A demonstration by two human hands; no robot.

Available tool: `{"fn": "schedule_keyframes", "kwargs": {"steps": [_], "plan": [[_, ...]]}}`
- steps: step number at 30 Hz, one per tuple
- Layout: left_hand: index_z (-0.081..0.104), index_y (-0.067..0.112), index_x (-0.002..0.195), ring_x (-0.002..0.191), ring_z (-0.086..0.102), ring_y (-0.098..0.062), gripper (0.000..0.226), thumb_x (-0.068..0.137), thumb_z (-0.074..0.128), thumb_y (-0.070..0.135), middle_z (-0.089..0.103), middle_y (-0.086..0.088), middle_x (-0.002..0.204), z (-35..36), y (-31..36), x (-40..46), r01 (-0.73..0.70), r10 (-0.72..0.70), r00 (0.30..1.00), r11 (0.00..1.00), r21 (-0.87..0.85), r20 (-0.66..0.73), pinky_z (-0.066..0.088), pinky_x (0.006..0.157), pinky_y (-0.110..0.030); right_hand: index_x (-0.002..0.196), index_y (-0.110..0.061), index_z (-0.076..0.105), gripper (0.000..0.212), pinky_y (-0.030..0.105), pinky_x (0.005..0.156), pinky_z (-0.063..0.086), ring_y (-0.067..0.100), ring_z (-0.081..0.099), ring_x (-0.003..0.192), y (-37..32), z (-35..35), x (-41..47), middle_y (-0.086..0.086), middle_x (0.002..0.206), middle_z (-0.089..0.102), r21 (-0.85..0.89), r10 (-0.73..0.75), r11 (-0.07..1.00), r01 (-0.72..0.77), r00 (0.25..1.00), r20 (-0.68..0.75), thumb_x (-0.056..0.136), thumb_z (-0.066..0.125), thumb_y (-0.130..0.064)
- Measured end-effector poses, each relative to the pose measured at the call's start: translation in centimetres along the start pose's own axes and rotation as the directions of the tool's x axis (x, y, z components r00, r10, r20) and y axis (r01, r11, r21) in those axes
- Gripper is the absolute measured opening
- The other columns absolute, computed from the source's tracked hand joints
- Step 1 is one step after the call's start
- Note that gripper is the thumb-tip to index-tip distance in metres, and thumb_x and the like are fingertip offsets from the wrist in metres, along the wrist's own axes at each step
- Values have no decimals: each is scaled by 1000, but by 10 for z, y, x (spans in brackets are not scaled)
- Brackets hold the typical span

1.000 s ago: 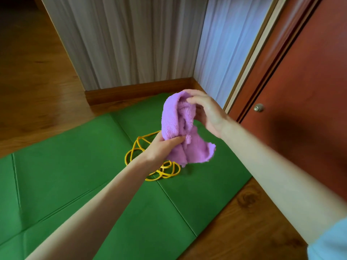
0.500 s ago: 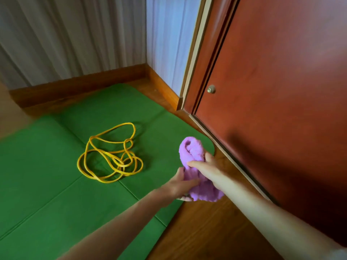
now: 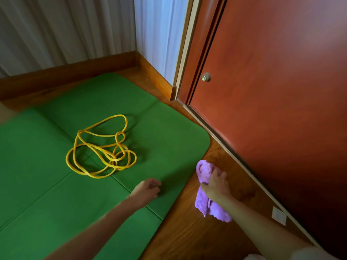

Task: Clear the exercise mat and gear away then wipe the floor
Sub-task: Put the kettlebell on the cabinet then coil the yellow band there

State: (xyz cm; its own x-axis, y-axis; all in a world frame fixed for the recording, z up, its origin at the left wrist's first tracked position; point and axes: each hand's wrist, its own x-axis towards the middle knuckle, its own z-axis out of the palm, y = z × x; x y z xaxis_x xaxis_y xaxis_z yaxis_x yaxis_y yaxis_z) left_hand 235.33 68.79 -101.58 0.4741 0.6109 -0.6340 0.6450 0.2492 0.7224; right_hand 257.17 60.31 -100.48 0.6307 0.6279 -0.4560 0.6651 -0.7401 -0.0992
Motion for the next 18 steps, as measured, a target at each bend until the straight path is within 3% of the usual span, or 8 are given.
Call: {"fn": "schedule_keyframes", "kwargs": {"steps": [4, 6, 9, 12, 15, 18], "plan": [[53, 8, 117, 70, 52, -14, 25, 92, 50, 8, 56, 0, 74, -21, -3, 4, 8, -8, 1000, 994, 112, 1, 39, 58, -19, 148, -24, -4, 115, 38, 101, 39, 36, 42, 127, -7, -28, 27, 21, 145, 24, 76, 85, 992, -101, 978, 192, 68, 72, -55], [55, 7, 116, 70, 53, -15, 26, 91, 51, 8, 57, 1, 73, -40, 2, 6, -11, 20, 997, 993, 117, -78, 40, 58, -20, 149, -24, -7, 122, 40, 108, 34, 35, 32, 136, -17, -57, 42, 20, 152, 17, 78, 56, 994, -74, 975, 215, 65, 75, -56], [59, 13, 113, 82, 59, -22, 27, 87, 55, 10, 62, -3, 84, -74, 6, 8, 3, 50, 954, 984, 176, -295, 42, 64, -25, 150, -23, 3, 102, 39, 111, 27, 31, 24, 140, -46, -92, 50, 15, 155, 14, 194, -100, 978, 82, 992, 81, 77, 71, -46], [60, 20, 109, 93, 62, -25, 27, 83, 57, 13, 66, -2, 101, -99, -5, 1, 115, 39, 882, 949, 294, -470, 48, 73, -28, 146, -26, 19, 79, 34, 98, 36, 27, 41, 129, -92, -96, 44, 11, 148, 31, 263, -269, 922, 283, 959, -88, 84, 67, -31], [60, 18, 110, 94, 61, -23, 30, 82, 55, 8, 65, -1, 105, -109, -25, -11, 140, 72, 826, 935, 327, -559, 47, 69, -29, 144, -26, 24, 69, 26, 82, 39, 21, 48, 117, -144, -73, 30, 9, 142, 36, 262, -411, 876, 404, 911, -33, 87, 62, -21], [59, 14, 112, 104, 56, -26, 36, 79, 56, 1, 59, -5, 110, -116, -47, -23, 88, 184, 758, 922, 377, -626, 47, 80, -34, 143, -23, 27, 64, 29, 91, 40, 22, 44, 124, -184, -40, 15, 9, 143, 36, 215, -536, 830, 515, 843, 48, 88, 59, -16]]}}
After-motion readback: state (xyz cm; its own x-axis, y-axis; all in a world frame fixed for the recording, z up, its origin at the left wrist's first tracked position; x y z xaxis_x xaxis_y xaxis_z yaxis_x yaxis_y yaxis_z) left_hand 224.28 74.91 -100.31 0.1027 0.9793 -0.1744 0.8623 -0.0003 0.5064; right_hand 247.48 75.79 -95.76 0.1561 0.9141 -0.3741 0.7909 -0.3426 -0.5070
